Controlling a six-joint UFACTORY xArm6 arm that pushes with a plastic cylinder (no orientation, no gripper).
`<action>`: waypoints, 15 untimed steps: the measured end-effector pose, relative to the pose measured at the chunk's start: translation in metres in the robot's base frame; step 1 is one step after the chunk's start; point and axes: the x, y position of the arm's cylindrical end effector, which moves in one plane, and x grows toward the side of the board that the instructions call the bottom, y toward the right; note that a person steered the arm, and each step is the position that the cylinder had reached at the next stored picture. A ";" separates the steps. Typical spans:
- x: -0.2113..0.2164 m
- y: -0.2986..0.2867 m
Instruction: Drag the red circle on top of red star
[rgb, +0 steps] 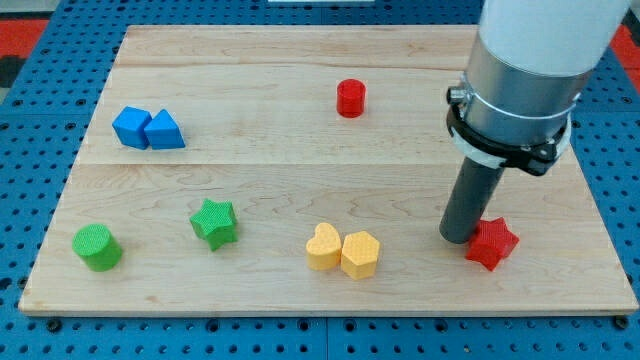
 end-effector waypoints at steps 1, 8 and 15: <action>-0.005 -0.003; -0.152 -0.011; -0.078 0.005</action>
